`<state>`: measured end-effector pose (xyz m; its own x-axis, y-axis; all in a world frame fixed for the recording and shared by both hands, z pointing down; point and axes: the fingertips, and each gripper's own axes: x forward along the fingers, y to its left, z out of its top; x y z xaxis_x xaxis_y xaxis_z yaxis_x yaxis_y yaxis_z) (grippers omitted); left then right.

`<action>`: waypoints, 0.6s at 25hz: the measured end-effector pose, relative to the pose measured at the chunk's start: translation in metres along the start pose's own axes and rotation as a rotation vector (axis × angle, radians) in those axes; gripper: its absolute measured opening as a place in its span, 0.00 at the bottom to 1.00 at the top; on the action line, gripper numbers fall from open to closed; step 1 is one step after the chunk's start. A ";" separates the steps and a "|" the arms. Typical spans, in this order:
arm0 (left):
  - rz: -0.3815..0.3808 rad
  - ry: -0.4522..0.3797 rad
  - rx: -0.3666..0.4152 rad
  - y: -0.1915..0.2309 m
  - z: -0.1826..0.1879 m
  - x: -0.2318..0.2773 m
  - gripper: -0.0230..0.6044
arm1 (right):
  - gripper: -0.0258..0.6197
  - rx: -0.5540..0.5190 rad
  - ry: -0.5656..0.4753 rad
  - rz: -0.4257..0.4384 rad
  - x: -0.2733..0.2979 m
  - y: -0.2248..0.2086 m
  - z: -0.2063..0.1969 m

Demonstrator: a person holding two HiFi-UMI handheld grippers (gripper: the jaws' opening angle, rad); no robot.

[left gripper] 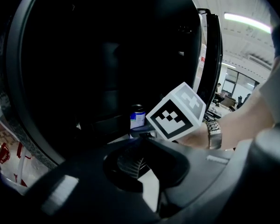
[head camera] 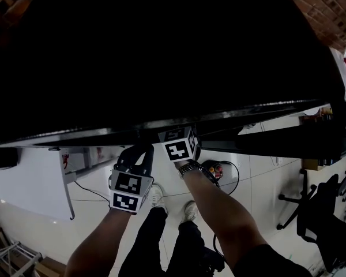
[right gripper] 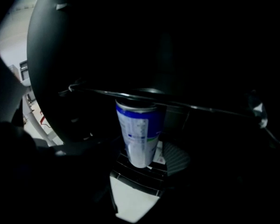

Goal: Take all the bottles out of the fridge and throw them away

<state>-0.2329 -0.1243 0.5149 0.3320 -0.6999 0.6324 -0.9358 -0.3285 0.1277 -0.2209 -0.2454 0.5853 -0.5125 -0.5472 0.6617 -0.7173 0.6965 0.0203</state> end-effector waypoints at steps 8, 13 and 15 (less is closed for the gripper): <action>0.002 0.009 0.007 0.002 -0.006 0.003 0.04 | 0.46 -0.014 -0.015 -0.002 0.011 0.001 0.003; -0.001 0.015 0.007 -0.004 -0.010 0.002 0.04 | 0.45 -0.017 -0.009 -0.002 0.002 0.003 -0.003; 0.000 0.016 0.007 -0.007 -0.010 0.000 0.04 | 0.45 -0.010 0.000 0.007 -0.005 0.006 -0.009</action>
<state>-0.2275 -0.1153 0.5221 0.3297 -0.6900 0.6444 -0.9351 -0.3328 0.1222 -0.2188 -0.2342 0.5889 -0.5174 -0.5426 0.6617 -0.7089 0.7049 0.0237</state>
